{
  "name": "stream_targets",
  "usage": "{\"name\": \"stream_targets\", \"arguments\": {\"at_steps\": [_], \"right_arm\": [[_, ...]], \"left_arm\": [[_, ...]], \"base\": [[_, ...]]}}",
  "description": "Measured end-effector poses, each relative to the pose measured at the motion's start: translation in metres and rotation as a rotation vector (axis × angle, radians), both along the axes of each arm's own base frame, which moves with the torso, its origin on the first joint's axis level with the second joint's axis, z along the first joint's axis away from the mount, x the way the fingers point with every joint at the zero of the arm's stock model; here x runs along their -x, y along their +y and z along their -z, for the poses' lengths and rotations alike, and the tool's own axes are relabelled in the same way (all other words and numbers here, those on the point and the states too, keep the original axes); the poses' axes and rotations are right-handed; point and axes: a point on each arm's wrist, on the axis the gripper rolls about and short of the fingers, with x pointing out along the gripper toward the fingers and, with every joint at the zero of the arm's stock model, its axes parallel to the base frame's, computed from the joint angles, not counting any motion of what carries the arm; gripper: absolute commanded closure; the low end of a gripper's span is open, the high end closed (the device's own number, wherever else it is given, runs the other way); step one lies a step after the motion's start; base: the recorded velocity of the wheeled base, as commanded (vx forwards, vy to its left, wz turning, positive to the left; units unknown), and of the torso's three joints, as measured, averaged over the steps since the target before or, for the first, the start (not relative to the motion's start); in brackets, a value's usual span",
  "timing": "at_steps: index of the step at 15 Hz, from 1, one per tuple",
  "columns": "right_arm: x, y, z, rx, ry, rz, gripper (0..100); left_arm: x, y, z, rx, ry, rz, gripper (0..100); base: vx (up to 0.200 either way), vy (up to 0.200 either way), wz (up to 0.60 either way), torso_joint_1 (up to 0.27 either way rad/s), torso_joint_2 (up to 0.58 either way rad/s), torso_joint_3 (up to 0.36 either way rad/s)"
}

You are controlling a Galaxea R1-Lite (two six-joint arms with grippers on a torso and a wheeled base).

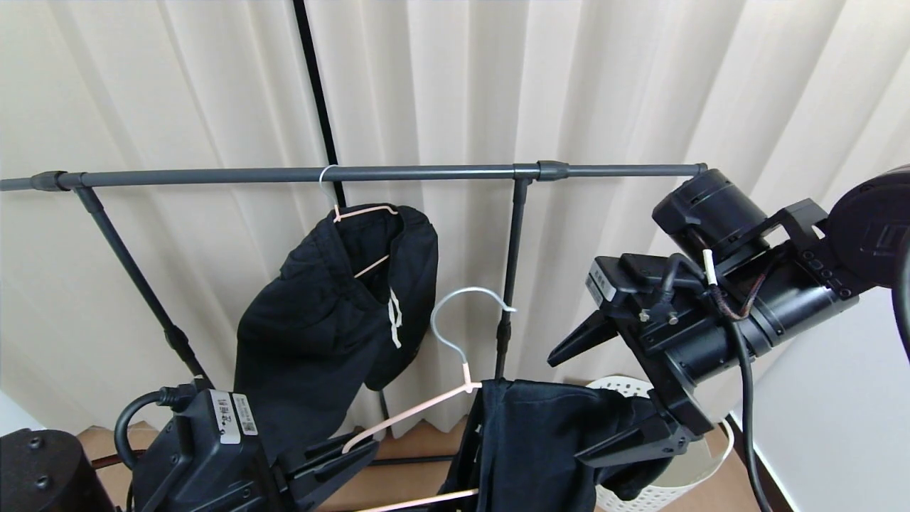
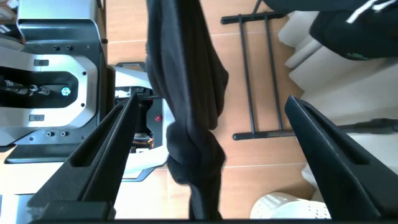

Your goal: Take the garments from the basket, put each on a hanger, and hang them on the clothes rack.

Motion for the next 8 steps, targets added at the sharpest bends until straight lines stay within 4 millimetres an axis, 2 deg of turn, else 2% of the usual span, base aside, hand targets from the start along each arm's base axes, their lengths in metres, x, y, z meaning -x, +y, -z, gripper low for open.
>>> {"name": "stream_targets", "arguments": {"at_steps": [7,8], "right_arm": [[-0.006,0.017,0.01,-0.009,-0.012,-0.03,0],[-0.007,0.017,0.011,-0.009,-0.013,-0.03,100]], "left_arm": [[-0.001,-0.001,-0.003,0.037,0.021,-0.007,100],[-0.002,-0.001,-0.004,0.051,0.02,-0.009,100]], "base": [[0.0,0.0,0.0,0.0,0.0,0.0],[0.0,0.0,0.0,0.0,0.0,0.0]]}}
